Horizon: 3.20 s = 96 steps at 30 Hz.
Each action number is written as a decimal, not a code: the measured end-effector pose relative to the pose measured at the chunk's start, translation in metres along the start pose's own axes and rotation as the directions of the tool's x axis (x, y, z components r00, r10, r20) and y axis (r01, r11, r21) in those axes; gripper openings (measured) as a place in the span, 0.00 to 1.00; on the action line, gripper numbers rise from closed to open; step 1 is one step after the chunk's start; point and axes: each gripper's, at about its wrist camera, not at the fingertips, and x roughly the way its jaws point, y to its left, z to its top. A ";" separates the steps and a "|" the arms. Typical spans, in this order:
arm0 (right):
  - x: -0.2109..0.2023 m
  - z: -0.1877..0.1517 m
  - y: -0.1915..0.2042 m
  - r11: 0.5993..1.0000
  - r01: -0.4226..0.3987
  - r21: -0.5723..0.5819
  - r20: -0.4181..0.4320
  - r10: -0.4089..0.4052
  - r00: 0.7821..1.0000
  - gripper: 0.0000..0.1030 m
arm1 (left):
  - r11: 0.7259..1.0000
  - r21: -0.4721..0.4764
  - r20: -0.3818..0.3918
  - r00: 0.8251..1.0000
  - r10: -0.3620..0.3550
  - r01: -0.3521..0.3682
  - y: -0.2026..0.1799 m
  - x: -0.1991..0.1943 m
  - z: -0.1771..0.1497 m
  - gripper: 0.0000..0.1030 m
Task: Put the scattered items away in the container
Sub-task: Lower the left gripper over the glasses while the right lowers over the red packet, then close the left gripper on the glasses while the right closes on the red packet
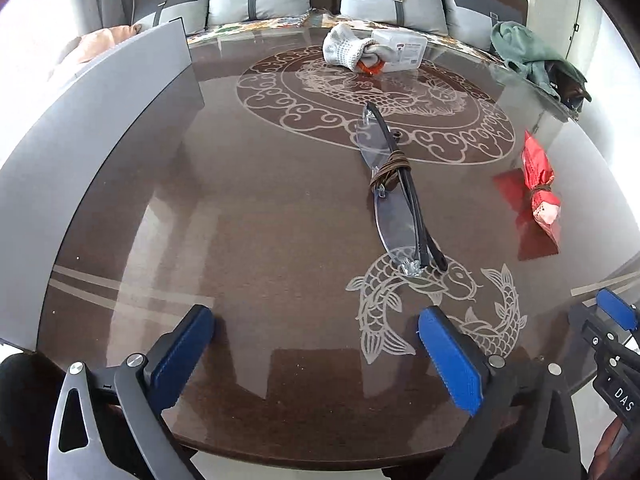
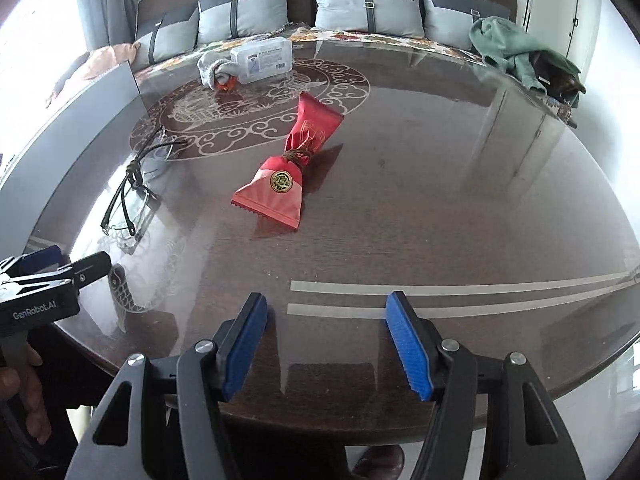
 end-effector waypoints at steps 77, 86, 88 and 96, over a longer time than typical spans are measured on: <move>0.064 0.093 0.014 0.998 -0.017 0.068 0.020 0.016 1.000 0.64 | 1.000 0.011 -0.139 0.990 -0.008 0.009 -0.042 0.052 0.093 1.00; 0.063 0.087 0.018 1.000 0.010 0.025 0.056 -0.011 0.998 0.61 | 1.000 0.019 -0.123 0.992 -0.011 0.014 -0.042 0.056 0.089 1.00; 0.060 0.087 0.017 0.999 0.027 0.021 0.061 -0.028 0.998 0.26 | 0.999 0.033 -0.095 0.995 -0.022 0.026 -0.041 0.050 0.084 0.92; 0.048 0.075 0.002 0.989 -0.064 0.130 0.037 0.059 0.998 0.23 | 0.983 -0.064 -0.042 0.983 -0.177 0.174 -0.016 0.033 0.071 0.11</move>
